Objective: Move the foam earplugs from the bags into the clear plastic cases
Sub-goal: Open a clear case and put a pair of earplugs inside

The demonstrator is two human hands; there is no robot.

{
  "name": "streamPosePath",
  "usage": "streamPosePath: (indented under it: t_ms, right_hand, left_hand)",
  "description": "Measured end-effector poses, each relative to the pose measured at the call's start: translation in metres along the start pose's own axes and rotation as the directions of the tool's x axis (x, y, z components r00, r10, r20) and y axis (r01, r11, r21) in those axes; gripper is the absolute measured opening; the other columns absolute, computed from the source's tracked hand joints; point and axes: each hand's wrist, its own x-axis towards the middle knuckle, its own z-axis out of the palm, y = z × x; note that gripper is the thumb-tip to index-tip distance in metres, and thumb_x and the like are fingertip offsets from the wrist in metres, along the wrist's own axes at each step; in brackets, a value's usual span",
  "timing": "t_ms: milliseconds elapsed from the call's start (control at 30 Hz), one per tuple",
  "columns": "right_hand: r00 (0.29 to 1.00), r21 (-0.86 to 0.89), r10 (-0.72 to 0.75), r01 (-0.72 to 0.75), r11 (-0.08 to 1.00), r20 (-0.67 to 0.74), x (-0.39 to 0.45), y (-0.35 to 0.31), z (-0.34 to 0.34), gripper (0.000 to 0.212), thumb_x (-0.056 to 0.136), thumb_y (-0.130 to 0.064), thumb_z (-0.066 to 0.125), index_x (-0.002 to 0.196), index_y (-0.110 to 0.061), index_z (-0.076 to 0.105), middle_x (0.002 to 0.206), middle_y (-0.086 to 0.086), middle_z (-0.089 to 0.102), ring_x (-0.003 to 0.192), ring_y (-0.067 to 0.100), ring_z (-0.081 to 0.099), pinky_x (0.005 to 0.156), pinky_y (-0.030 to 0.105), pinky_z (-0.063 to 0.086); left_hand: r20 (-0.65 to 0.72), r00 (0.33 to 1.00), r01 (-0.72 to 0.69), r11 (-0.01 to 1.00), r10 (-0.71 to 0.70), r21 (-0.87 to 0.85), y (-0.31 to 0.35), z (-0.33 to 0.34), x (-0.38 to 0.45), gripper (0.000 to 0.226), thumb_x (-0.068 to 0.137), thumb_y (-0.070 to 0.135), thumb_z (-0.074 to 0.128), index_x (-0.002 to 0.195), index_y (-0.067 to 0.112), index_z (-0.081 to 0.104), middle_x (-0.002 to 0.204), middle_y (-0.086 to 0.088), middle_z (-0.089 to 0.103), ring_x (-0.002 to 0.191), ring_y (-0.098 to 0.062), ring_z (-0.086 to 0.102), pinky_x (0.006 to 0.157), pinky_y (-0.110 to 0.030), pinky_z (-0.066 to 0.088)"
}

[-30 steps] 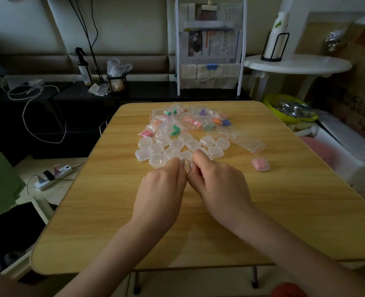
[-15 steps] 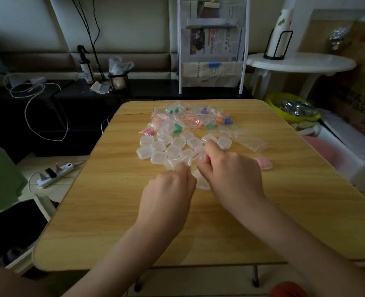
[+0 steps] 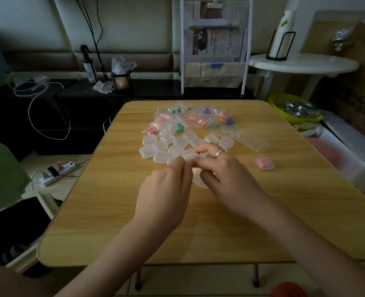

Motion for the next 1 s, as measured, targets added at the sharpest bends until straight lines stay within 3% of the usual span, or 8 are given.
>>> streamPosePath:
  t_ms: [167,300,367,533,633,833,933,1000]
  right_hand:
    - [0.977,0.232,0.115,-0.156,0.960,0.180,0.002,0.011,0.009,0.045,0.094,-0.040,0.031,0.118,-0.021,0.064,0.117,-0.006,0.059,0.111,0.010,0.055,0.094,0.043,0.045]
    - [0.983,0.262,0.119,-0.152,0.953,0.139,0.002,0.014,0.004,0.062,0.090,-0.066,0.034,0.135,-0.028,0.051,0.123,-0.003,0.059,0.107,0.002,0.057,0.089,0.030,0.049]
    - [0.984,0.381,0.148,-0.175,0.908,0.099,0.003,0.012,0.000,0.058,0.089,-0.060,0.044,0.141,-0.034,0.043,0.129,-0.009,0.057,0.100,-0.008,0.057,0.079,0.016,0.048]
    - [0.978,0.551,0.196,-0.206,0.809,0.078,0.003,0.013,-0.004,0.038,0.091,-0.031,0.055,0.124,-0.049,0.052,0.118,-0.017,0.061,0.107,-0.001,0.058,0.093,0.028,0.049]
    - [0.973,0.617,0.219,-0.218,0.757,0.076,0.002,0.013,-0.003,0.039,0.096,-0.004,0.050,0.113,-0.038,0.058,0.111,-0.026,0.061,0.094,-0.011,0.059,0.081,0.017,0.049]
    - [0.968,0.584,0.228,-0.243,0.774,0.100,0.003,0.013,-0.001,0.049,0.096,-0.003,0.048,0.114,-0.048,0.054,0.116,-0.017,0.060,0.099,-0.007,0.058,0.083,0.013,0.048]
    - [0.962,0.574,0.234,-0.270,0.773,0.139,0.003,0.015,0.001,0.035,0.092,-0.017,0.060,0.118,-0.039,0.059,0.125,-0.011,0.062,0.116,0.001,0.055,0.095,0.023,0.048]
    - [0.961,0.577,0.229,-0.275,0.769,0.154,0.003,0.011,0.002,0.031,0.084,-0.031,0.063,0.114,-0.041,0.063,0.119,-0.012,0.066,0.111,0.001,0.059,0.086,0.017,0.050]
  left_hand:
    - [0.064,0.992,-0.111,0.994,0.109,0.024,0.007,0.001,-0.002,0.029,0.094,0.046,0.023,0.080,0.025,0.036,0.060,0.002,0.046,0.059,-0.032,0.054,0.048,-0.036,0.038]
    - [0.046,0.990,-0.137,0.990,0.135,0.039,0.009,-0.003,0.001,0.041,0.096,0.049,0.019,0.077,0.023,0.044,0.059,0.003,0.051,0.056,-0.026,0.054,0.047,-0.035,0.036]
    - [-0.015,0.996,-0.083,0.995,0.083,-0.062,0.009,-0.005,0.004,0.043,0.097,0.050,0.022,0.080,0.021,0.048,0.058,0.004,0.053,0.051,-0.017,0.052,0.045,-0.037,0.038]
    - [-0.131,0.949,0.223,0.903,-0.288,-0.367,-0.014,-0.012,0.022,0.015,0.096,0.029,0.044,0.102,0.017,0.049,0.089,0.007,0.058,0.075,-0.010,0.059,0.063,-0.035,0.054]
    - [0.039,0.933,0.322,0.781,-0.358,-0.536,-0.025,-0.015,0.029,0.014,0.095,0.020,0.050,0.107,0.014,0.054,0.094,0.002,0.065,0.079,-0.008,0.066,0.059,-0.021,0.055]
    - [0.301,0.880,0.450,0.442,-0.366,-0.776,-0.026,-0.019,0.027,0.011,0.087,0.006,0.060,0.097,0.002,0.061,0.083,-0.006,0.073,0.081,-0.018,0.070,0.069,-0.020,0.055]
    - [0.242,0.900,0.409,0.515,-0.362,-0.753,-0.023,-0.017,0.025,0.008,0.087,0.009,0.062,0.094,0.008,0.058,0.083,-0.005,0.073,0.077,-0.012,0.069,0.063,-0.017,0.052]
    - [0.165,0.913,0.368,0.579,-0.373,-0.728,-0.020,-0.014,0.023,0.008,0.087,0.008,0.063,0.090,0.009,0.055,0.078,-0.003,0.071,0.070,-0.007,0.067,0.060,-0.015,0.050]
